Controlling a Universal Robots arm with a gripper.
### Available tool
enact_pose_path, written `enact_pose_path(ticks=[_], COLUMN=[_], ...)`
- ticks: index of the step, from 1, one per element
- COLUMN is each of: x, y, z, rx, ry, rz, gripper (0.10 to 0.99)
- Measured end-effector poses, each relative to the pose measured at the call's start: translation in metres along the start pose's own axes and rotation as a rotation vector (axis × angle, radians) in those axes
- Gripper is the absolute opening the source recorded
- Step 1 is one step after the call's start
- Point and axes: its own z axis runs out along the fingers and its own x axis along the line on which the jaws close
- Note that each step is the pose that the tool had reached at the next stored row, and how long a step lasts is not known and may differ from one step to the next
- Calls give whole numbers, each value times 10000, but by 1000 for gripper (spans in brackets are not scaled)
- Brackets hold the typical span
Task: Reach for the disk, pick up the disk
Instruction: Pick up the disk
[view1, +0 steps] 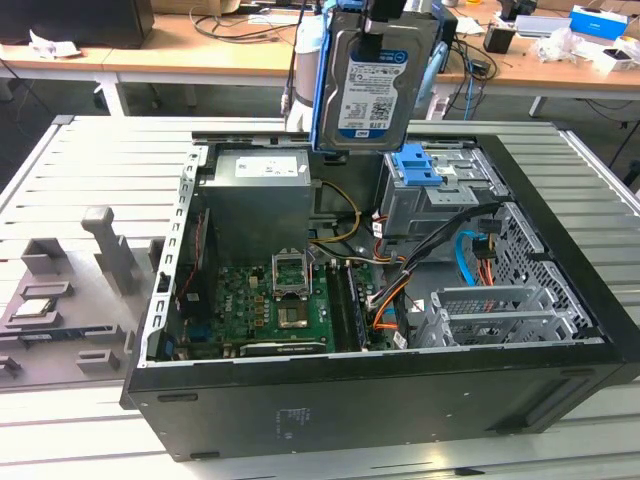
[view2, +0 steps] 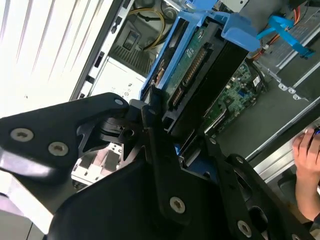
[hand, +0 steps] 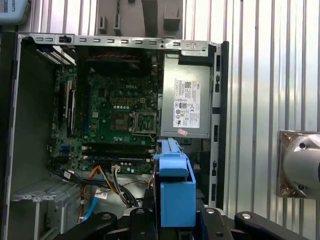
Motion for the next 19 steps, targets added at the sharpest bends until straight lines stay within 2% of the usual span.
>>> enact_pose_path(ticks=[1, 5, 7, 9, 12, 19], x=[3, 9, 15, 19, 26, 35], y=[-59, -185, -321, -388, -542, -745], z=[-4, -11, -20, -23, -33, -44], rx=[-5, -16, -28, -33, -45, -60], ry=[0, -1, -1, -1, -2, -3], rz=[0, 0, -1, 0, -1, -1], gripper=[369, 369, 369, 369, 369, 369])
